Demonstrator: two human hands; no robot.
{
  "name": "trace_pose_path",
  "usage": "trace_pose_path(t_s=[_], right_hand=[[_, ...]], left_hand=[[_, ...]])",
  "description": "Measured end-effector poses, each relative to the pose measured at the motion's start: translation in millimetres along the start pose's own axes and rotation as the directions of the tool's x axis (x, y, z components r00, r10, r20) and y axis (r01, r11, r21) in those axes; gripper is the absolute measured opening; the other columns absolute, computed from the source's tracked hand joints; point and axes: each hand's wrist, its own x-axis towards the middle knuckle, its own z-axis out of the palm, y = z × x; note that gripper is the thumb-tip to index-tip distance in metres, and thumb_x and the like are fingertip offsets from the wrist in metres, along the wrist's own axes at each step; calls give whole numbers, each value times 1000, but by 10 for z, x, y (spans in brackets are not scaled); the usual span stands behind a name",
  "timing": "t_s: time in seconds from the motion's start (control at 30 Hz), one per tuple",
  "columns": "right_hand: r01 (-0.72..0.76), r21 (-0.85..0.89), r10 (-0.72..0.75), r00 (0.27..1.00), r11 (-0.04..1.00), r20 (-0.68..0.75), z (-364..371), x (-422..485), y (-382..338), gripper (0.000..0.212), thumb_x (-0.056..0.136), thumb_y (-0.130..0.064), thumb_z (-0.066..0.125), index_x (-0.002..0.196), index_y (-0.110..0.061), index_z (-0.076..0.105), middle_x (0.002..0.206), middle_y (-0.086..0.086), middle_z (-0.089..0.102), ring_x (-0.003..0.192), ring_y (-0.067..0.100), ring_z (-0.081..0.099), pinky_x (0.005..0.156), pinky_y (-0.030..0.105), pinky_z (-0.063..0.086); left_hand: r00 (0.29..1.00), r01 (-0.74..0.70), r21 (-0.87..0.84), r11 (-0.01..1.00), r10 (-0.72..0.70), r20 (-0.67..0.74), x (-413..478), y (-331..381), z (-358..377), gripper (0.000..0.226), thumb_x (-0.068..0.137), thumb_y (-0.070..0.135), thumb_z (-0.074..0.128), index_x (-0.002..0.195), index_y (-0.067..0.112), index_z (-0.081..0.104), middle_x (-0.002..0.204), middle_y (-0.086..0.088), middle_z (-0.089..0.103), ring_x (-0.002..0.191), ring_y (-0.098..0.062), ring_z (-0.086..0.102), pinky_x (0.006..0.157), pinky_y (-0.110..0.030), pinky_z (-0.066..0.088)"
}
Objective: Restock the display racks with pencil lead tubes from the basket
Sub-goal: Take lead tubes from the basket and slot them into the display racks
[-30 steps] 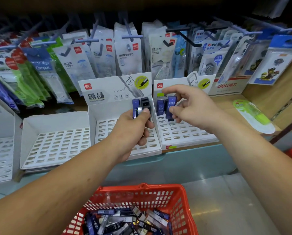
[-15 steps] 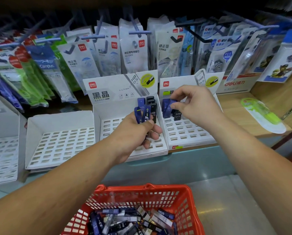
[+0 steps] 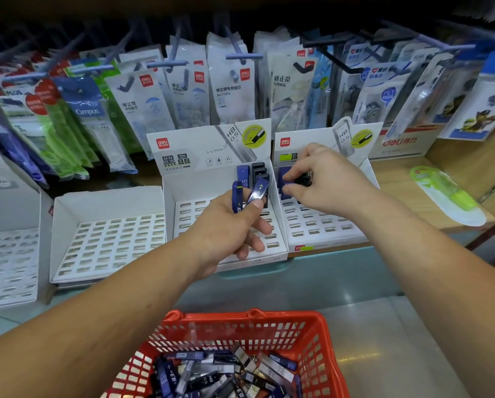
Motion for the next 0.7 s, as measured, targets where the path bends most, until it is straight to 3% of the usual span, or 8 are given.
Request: trace_pose_path(t_s=[0.1, 0.2, 0.3, 0.4, 0.5, 0.7], right_hand=[[-3, -5, 3, 1000, 1000, -20, -6, -49, -25, 18, 86, -41, 77, 101, -32, 78, 105, -10, 53, 93, 13, 59, 86, 39, 53], [40, 199, -13, 991, 979, -134, -42, -96, -161, 8, 87, -29, 76, 95, -31, 78, 89, -13, 60, 71, 1, 56, 74, 30, 50], [42, 460, -62, 998, 887, 30, -114, -173, -498, 9, 89, -18, 78, 97, -19, 80, 70, -17, 66, 59, -3, 55, 62, 11, 43], [19, 542, -157, 965, 840, 210, -132, -244, -864, 10, 89, -14, 79, 99, -14, 79, 75, -2, 73, 62, 5, 62, 58, 19, 50], [2, 541, -176, 947, 841, 270, -134, -327, -1144, 4, 89, -13, 79, 92, -14, 76, 77, 8, 76, 63, 18, 69, 56, 34, 53], [-154, 616, -97, 930, 773, 354, -92, -597, -1591, 10, 94, -15, 73, 95, -7, 68, 79, 11, 76, 67, 22, 72, 59, 37, 52]], left_hand=[[1000, 3, 16, 1000, -3, 30, -32, -14, -23, 10, 110, 17, 48, 114, 18, 57, 91, -14, 74, 56, -17, 59, 47, -26, 38], [997, 10, 47, 999, -14, 75, -160, 21, -97, 10, 109, 9, 47, 109, 16, 54, 98, -19, 75, 58, -16, 57, 48, -25, 38], [997, -3, 67, 998, -2, 72, -371, 78, -254, 4, 109, 13, 50, 112, 12, 52, 98, -16, 77, 57, -15, 58, 47, -23, 38], [1000, -30, 69, 997, 30, 0, -619, 116, -466, 11, 107, 20, 56, 113, 12, 60, 92, -15, 77, 50, -13, 53, 46, -24, 37], [991, -47, 48, 998, 53, -126, -870, 159, -686, 10, 103, 25, 63, 105, 17, 68, 82, -11, 75, 45, -11, 47, 45, -23, 36], [971, -87, -94, 992, 63, -232, -1196, 227, -1007, 14, 103, 23, 63, 96, 11, 67, 83, -11, 76, 41, -9, 37, 38, -17, 29]])
